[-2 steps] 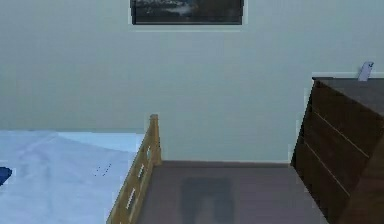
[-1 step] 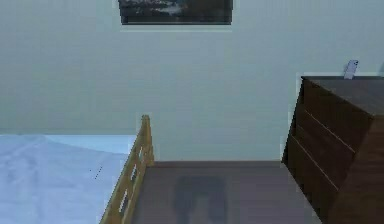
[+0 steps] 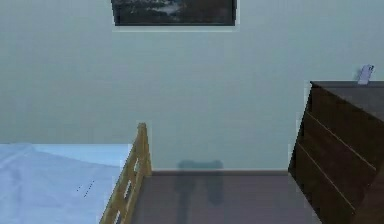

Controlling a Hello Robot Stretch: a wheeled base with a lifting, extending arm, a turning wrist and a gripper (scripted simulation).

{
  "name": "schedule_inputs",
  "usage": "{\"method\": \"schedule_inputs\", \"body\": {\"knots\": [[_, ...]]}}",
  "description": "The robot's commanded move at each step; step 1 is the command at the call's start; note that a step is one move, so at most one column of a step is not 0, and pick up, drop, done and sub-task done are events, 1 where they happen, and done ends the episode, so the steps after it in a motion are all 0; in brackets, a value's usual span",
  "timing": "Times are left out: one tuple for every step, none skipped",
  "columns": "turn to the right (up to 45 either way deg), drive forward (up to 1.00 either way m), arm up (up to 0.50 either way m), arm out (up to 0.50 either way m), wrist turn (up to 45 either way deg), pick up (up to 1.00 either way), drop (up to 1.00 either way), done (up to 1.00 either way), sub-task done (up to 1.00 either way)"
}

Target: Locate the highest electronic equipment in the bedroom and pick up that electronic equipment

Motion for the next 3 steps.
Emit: {"method": "schedule_inputs", "body": {"knots": [[0.0,0.45,0.0,0.0,0.0,0.0,0.0,0.0,0.0],[-45.0,0.0,0.0,0.0,0.0,0.0,0.0,0.0,0.0],[45.0,0.0,0.0,0.0,0.0,0.0,0.0,0.0,0.0]]}}
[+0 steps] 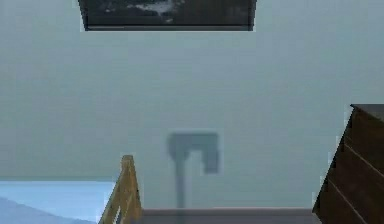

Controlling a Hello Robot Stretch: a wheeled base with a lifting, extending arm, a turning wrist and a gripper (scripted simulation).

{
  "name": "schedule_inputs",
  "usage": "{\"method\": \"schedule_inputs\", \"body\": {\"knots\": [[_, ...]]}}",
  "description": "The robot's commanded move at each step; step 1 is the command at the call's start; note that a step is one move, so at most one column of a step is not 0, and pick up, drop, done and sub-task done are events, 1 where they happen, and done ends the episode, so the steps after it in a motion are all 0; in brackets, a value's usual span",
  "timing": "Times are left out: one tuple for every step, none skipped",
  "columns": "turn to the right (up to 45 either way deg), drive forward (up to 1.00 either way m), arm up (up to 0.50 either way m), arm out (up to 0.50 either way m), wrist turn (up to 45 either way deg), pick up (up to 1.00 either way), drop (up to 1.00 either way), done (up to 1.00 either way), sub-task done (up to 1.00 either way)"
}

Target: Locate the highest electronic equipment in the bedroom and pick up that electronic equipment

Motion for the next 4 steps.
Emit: {"method": "schedule_inputs", "body": {"knots": [[45.0,0.0,0.0,0.0,0.0,0.0,0.0,0.0,0.0],[3.0,0.0,0.0,0.0,0.0,0.0,0.0,0.0,0.0],[0.0,0.7,0.0,0.0,0.0,0.0,0.0,0.0,0.0],[-45.0,0.0,0.0,0.0,0.0,0.0,0.0,0.0,0.0]]}}
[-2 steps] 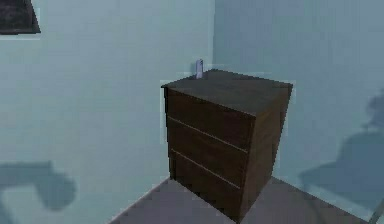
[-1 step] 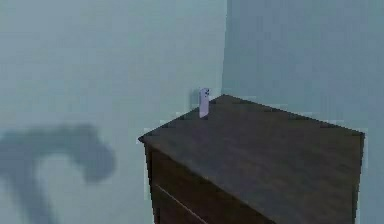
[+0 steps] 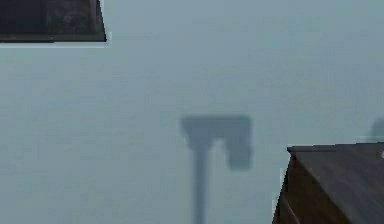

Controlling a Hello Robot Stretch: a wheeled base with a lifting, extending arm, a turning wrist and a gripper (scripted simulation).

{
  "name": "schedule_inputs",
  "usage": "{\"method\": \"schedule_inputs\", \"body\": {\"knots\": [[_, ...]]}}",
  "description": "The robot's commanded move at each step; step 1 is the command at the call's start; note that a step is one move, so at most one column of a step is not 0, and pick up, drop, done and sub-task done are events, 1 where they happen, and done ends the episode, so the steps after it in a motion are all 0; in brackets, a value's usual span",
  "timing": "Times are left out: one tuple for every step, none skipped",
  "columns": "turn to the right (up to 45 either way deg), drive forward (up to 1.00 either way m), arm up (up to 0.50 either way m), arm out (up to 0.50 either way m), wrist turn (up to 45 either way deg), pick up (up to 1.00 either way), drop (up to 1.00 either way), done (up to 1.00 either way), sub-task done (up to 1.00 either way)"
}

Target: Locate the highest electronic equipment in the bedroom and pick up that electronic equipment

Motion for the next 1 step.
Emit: {"method": "schedule_inputs", "body": {"knots": [[-36.0,0.0,0.0,0.0,0.0,0.0,0.0,0.0,0.0]]}}
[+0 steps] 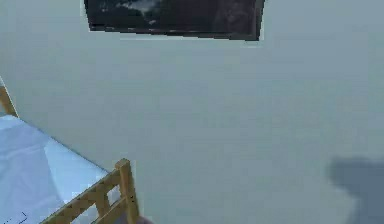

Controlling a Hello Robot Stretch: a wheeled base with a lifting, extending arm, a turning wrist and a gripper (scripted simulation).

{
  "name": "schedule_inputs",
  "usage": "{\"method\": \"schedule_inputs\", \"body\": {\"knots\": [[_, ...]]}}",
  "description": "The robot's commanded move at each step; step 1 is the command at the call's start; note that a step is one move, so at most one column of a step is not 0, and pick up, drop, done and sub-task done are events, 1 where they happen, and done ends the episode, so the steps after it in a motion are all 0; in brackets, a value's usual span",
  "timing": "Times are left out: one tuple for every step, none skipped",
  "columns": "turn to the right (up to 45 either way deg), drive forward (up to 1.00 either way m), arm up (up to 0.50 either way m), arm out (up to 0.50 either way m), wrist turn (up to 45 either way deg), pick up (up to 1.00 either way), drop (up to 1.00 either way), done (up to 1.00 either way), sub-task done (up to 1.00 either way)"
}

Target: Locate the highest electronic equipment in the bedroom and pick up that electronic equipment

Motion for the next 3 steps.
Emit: {"method": "schedule_inputs", "body": {"knots": [[45.0,0.0,0.0,0.0,0.0,0.0,0.0,0.0,0.0],[45.0,0.0,0.0,0.0,0.0,0.0,0.0,0.0,0.0],[45.0,0.0,0.0,0.0,0.0,0.0,0.0,0.0,0.0]]}}
